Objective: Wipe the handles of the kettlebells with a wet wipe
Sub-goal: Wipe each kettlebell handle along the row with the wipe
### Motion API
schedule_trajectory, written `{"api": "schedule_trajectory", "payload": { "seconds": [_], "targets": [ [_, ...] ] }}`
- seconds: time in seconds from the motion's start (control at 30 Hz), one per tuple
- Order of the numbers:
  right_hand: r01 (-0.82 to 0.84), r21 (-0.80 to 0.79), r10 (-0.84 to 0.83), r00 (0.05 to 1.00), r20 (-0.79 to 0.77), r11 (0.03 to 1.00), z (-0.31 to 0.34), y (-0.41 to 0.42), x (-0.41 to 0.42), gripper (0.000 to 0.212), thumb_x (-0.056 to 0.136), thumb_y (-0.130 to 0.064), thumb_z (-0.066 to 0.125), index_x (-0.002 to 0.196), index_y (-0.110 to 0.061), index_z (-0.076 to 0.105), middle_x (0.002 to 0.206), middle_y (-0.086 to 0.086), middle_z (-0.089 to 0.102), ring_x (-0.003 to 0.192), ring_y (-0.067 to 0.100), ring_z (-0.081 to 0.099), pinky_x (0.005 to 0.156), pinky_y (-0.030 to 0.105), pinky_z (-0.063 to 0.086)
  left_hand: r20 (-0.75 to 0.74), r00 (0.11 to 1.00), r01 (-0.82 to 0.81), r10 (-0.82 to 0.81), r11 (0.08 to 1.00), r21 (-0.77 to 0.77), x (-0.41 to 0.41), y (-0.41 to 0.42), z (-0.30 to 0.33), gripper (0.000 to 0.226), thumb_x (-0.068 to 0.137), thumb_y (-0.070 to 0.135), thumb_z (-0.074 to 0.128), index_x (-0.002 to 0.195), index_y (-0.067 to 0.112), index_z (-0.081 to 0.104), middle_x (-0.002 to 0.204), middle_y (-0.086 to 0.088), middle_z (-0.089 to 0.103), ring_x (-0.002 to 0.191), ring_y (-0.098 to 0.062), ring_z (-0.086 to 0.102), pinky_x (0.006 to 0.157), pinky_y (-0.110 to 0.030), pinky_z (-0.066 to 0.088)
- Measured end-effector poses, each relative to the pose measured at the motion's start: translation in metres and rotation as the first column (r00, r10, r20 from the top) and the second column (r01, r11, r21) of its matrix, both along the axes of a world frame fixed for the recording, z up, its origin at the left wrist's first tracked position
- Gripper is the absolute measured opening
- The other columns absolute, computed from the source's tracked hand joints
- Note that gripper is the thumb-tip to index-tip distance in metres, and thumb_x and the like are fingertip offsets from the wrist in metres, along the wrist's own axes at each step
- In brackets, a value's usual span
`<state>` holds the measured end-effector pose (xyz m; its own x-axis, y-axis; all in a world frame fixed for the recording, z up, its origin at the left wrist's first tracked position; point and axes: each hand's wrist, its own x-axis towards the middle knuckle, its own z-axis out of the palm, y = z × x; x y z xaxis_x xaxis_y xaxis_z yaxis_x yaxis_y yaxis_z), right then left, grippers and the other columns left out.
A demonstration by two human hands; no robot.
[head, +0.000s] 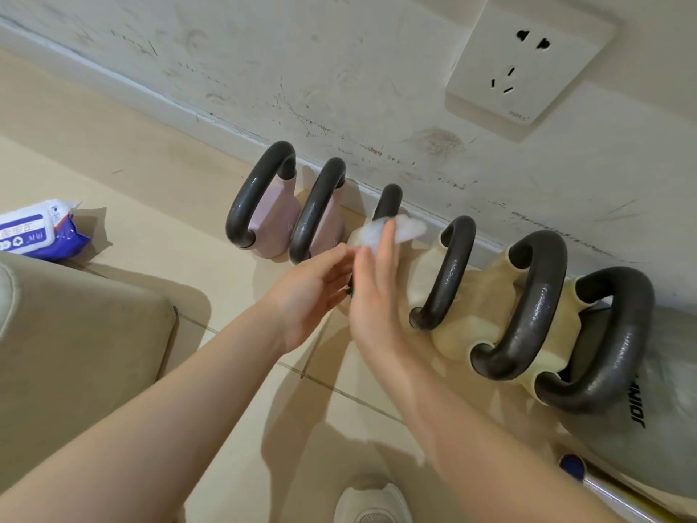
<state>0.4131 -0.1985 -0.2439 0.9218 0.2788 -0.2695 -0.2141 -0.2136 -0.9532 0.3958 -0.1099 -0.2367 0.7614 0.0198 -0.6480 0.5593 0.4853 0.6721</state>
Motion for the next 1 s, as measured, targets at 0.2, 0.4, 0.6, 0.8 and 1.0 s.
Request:
{"api": "schedule_trajectory", "payload": {
  "seconds": [0.2,0.4,0.6,0.8,1.0],
  "targets": [
    [-0.153,-0.381,0.242,0.950,0.198,0.912,-0.026,-0.022,-0.052,0.067,0.084,-0.051,0.016,0.143,-0.034,-0.012,0.150,-0.017,-0.012,0.144,0.011,0.004,0.114,0.038,0.022,-0.071,0.993,-0.098,0.096,0.995,-0.035,0.002,-0.008,0.011,0.024,0.092,0.027,0.048,0.095,0.011,0.065,0.092,-0.002,0.068,0.093,-0.017,0.060,0.095,-0.033,0.044],
    [-0.125,-0.196,0.105,0.989,-0.105,0.973,-0.042,-0.009,-0.084,0.066,0.097,-0.030,0.032,0.145,-0.033,-0.013,0.157,-0.007,-0.006,0.145,0.016,-0.003,0.115,0.031,0.006,-0.090,0.994,-0.056,0.060,0.998,0.042,0.000,-0.007,0.013,0.038,0.097,0.033,0.036,0.112,0.011,0.062,0.116,-0.004,0.064,0.115,-0.018,0.055,0.109,-0.034,0.033],
    [0.099,0.110,-0.073,0.974,-0.215,0.989,-0.028,-0.002,-0.056,0.076,0.093,0.000,0.039,0.147,-0.032,-0.004,0.158,-0.008,0.002,0.137,-0.003,0.009,0.115,0.027,0.010,-0.088,0.996,-0.005,0.014,0.995,0.103,-0.004,-0.004,0.016,0.042,0.098,0.034,0.034,0.121,0.010,0.059,0.126,-0.005,0.060,0.124,-0.017,0.049,0.112,-0.031,0.026],
    [-0.044,-0.135,0.063,0.989,0.135,0.990,-0.012,-0.007,-0.053,0.066,0.090,-0.024,0.034,0.145,-0.034,-0.001,0.147,-0.027,-0.001,0.142,0.000,0.005,0.118,0.034,0.012,-0.076,0.997,-0.009,0.012,0.999,0.036,-0.006,-0.001,0.015,0.051,0.098,0.041,0.029,0.128,0.008,0.053,0.126,-0.004,0.058,0.127,-0.018,0.047,0.114,-0.033,0.027],
    [-0.132,-0.750,0.536,0.778,0.327,0.648,-0.002,-0.019,0.001,0.054,0.098,-0.036,0.020,0.147,-0.013,0.022,0.156,0.005,0.019,0.146,0.015,-0.001,0.116,0.029,-0.009,-0.036,0.999,0.036,-0.038,0.998,-0.045,-0.005,0.005,0.011,0.066,0.095,0.056,0.018,0.130,0.011,0.051,0.130,-0.007,0.059,0.122,-0.015,0.053,0.110,-0.034,0.034]
  ]
}}
